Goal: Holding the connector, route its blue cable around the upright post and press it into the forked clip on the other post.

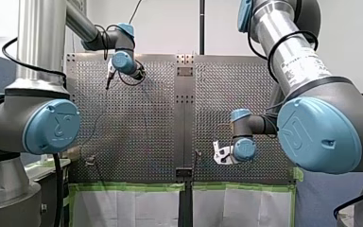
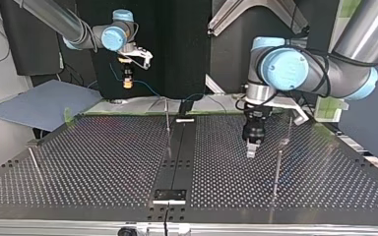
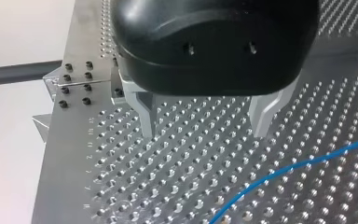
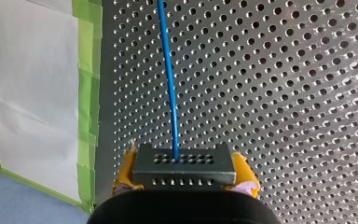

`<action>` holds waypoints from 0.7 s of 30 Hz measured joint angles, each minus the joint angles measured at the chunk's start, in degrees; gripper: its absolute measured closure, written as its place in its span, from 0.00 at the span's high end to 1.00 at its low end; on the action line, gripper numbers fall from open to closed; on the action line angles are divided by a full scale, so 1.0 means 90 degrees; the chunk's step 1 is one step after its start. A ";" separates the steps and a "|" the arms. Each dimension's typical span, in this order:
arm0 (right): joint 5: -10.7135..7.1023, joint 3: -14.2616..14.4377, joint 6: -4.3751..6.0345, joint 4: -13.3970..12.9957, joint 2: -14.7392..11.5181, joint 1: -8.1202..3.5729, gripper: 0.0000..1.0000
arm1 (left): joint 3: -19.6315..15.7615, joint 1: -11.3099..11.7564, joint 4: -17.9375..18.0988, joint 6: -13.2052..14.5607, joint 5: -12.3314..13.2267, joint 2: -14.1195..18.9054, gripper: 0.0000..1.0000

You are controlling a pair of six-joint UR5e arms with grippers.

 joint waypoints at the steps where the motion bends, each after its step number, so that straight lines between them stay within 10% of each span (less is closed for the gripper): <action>1: 0.0000 0.0001 -0.0001 -0.0004 0.0001 0.0001 0.00 | 0.0000 -0.0013 0.0050 0.0051 -0.0012 -0.0023 0.99; 21: -0.0091 0.0036 -0.0059 -0.0120 -0.0002 0.0074 0.00 | 0.0011 -0.0102 0.1144 0.1142 -0.0227 -0.0447 0.99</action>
